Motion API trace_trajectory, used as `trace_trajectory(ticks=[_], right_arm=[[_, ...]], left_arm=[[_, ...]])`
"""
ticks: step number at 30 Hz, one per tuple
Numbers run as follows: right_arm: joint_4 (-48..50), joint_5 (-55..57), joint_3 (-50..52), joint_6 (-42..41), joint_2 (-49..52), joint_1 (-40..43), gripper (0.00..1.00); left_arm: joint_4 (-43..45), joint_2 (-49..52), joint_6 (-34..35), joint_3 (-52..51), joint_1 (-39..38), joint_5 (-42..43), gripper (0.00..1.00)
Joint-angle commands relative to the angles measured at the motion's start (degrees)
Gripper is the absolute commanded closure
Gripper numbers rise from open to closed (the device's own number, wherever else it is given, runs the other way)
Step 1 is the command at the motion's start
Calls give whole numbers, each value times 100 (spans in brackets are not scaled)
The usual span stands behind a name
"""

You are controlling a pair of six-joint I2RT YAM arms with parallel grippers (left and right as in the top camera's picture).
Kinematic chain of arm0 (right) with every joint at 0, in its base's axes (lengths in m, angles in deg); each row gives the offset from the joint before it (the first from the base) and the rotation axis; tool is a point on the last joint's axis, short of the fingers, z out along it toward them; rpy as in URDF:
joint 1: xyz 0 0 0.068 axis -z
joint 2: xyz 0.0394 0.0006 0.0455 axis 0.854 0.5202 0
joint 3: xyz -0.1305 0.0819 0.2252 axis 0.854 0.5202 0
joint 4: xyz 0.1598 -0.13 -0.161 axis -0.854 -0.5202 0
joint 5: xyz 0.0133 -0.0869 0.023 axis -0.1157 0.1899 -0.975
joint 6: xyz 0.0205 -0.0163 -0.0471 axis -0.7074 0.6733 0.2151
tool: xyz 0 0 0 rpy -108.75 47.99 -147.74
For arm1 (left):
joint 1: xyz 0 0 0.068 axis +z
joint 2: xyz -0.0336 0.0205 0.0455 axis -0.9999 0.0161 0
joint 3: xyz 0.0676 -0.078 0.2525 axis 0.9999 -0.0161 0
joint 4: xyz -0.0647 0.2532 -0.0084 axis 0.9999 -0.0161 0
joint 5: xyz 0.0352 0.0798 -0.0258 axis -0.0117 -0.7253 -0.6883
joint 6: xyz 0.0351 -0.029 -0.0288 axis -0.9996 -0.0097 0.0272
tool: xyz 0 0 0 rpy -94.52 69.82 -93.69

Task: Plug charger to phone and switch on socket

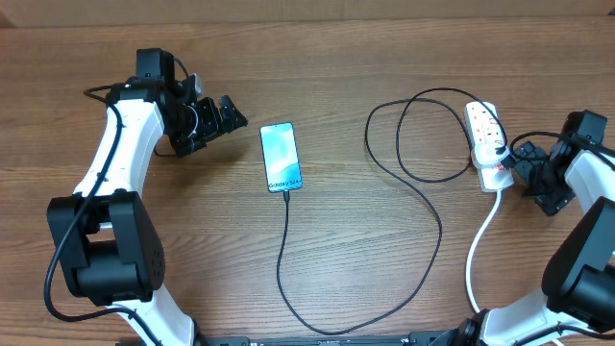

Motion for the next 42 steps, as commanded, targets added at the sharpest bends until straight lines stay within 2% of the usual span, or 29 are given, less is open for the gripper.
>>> trace_trajectory(ticks=[1,27,37,42], right_arm=[[-92,-76,238,-9,-52,-170,3],[-144,-76,542,-195,-48,-188,2],[-1019,-76,-470,-188,-479,120,2],[-1016,-76,-726,-186,-612,195,2]], left_arm=[[4,-48,-66,42,-44,-37,0],[4,-48,-66,42,-44,-37,0],[4,-48,-66,42,-44,-37,0],[4,-48,-66,42,-44,-37,0]])
